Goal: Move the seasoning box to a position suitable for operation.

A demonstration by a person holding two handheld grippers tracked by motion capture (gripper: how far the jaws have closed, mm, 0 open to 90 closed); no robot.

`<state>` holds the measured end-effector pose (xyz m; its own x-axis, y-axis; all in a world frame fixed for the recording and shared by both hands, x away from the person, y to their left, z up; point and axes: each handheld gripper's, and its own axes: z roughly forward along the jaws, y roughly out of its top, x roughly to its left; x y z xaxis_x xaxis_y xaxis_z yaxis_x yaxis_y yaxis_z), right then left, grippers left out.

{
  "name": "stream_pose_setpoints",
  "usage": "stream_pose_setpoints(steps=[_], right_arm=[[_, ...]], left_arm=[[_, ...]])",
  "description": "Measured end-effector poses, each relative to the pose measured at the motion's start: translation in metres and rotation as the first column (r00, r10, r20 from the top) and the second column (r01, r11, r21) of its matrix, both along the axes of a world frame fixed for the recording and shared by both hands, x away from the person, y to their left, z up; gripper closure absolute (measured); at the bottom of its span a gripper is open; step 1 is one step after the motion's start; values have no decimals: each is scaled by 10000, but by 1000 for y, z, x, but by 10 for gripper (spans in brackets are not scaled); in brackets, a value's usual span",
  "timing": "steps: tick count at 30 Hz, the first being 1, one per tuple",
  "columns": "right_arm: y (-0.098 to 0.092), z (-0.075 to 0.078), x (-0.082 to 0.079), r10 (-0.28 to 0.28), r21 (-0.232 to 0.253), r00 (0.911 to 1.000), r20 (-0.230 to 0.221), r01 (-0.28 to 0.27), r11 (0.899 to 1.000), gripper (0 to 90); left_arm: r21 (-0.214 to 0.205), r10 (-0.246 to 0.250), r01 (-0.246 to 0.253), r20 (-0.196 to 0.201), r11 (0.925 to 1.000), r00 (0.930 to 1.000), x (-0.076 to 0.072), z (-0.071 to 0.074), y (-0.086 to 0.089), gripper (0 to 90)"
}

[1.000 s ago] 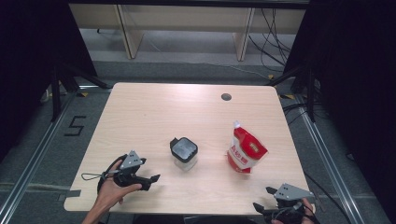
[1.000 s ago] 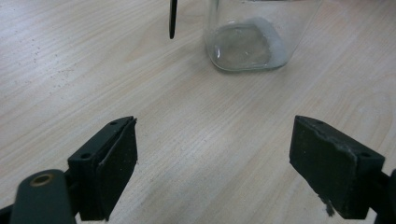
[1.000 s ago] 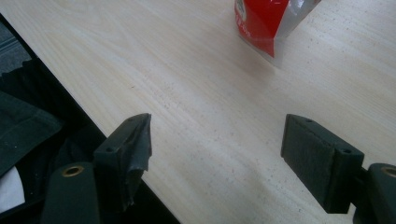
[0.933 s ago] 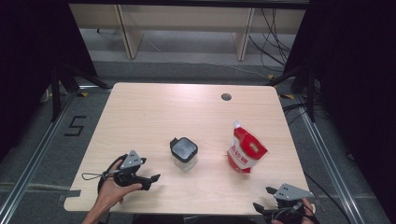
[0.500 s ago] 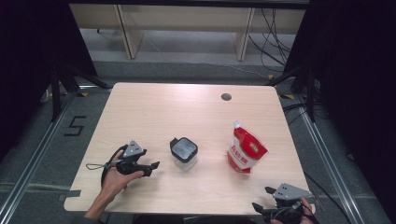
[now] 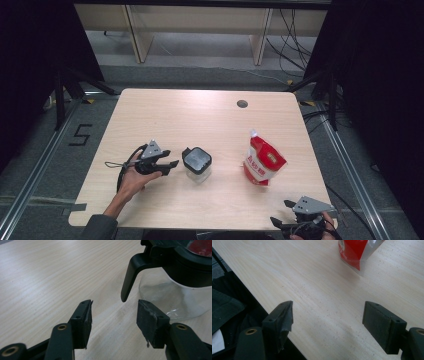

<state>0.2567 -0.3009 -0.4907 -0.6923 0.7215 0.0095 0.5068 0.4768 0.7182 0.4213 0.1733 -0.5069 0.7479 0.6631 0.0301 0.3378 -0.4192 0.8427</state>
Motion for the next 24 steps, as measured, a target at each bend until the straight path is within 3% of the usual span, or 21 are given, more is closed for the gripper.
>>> stream_pose_setpoints(steps=[1,6,8,11,12,17,18,20,21,24], right_arm=[[1,0,-1,-188,62,9997,-140,189,9998,257],[1,0,-1,-77,12,10000,-42,77,10000,257],[0,0,0,-52,-14,10000,-40,52,10000,257],[0,-1,0,15,-26,10000,-50,-15,10000,257],[0,-1,1,0,-25,10000,-33,0,10000,257],[0,-1,0,23,-8,10000,-38,-23,10000,257],[0,-1,1,27,-62,10000,-23,-27,10000,257],[0,-1,0,6,-40,10000,-36,-7,10000,257],[1,-1,-1,-80,22,9999,-148,81,10000,257],[0,-1,0,-24,-48,9999,-109,23,10000,258]], left_arm=[[0,0,0,0,10000,10000,0,0,0,477],[-116,-306,311,376,9994,9988,8,1,-11,536],[-234,-387,395,363,9989,9986,10,0,-15,563],[-44,-560,563,390,9984,9977,13,1,-19,595],[-248,-580,589,345,9980,9977,13,0,-21,607],[-98,-820,826,533,9965,9952,16,1,-26,661],[-246,-854,867,500,9959,9951,16,1,-29,682],[-85,-969,975,545,9952,9938,16,1,-31,702],[-622,-810,844,559,9945,9951,15,-1,-35,715],[-413,-872,901,685,9951,9938,14,-1,-36,769]])
